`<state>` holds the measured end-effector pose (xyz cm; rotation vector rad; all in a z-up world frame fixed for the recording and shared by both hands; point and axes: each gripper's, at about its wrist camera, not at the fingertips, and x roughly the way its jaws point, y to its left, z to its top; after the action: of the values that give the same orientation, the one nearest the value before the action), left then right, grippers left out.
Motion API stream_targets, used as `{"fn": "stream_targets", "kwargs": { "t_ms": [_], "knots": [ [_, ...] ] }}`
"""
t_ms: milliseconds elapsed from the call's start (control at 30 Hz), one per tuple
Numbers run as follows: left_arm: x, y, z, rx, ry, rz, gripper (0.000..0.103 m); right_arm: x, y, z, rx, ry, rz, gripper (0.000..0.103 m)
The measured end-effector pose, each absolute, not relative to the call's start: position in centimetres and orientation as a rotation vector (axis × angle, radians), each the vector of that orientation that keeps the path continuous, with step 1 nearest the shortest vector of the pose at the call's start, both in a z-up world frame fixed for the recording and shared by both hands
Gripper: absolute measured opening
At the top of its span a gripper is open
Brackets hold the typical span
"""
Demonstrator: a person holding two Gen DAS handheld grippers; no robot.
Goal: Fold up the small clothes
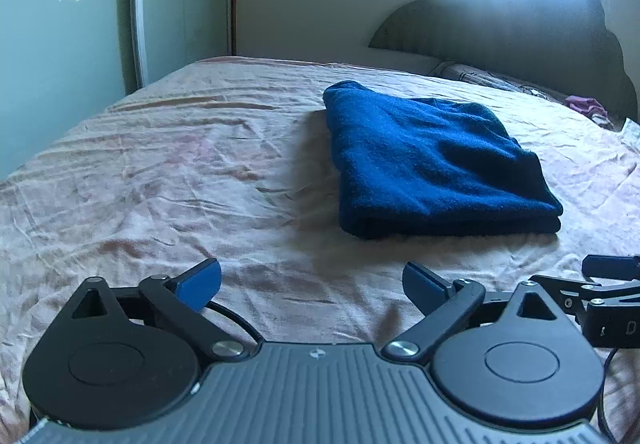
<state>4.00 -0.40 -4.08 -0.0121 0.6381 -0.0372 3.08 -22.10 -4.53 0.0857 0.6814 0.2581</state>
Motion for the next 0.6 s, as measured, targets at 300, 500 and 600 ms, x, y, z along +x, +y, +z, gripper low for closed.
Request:
{"fn": "stream_targets", "kwargs": {
  "t_ms": [300,500,600],
  "knots": [
    [4.16,-0.83,-4.61,0.026,0.661,-0.040,0.102,2.79,-21.14,-5.02,0.023,0.667,0.220,0.098],
    [4.12,-1.10,-4.80,0.055,0.677,-0.050,0.103,2.92,-21.81,-5.22,0.048,0.673,0.213,0.099],
    [4.04,-1.39,-4.87,0.073,0.681,-0.054,0.103,2.99,-21.72,-5.31,0.044,0.674,0.212,0.100]
  ]
}}
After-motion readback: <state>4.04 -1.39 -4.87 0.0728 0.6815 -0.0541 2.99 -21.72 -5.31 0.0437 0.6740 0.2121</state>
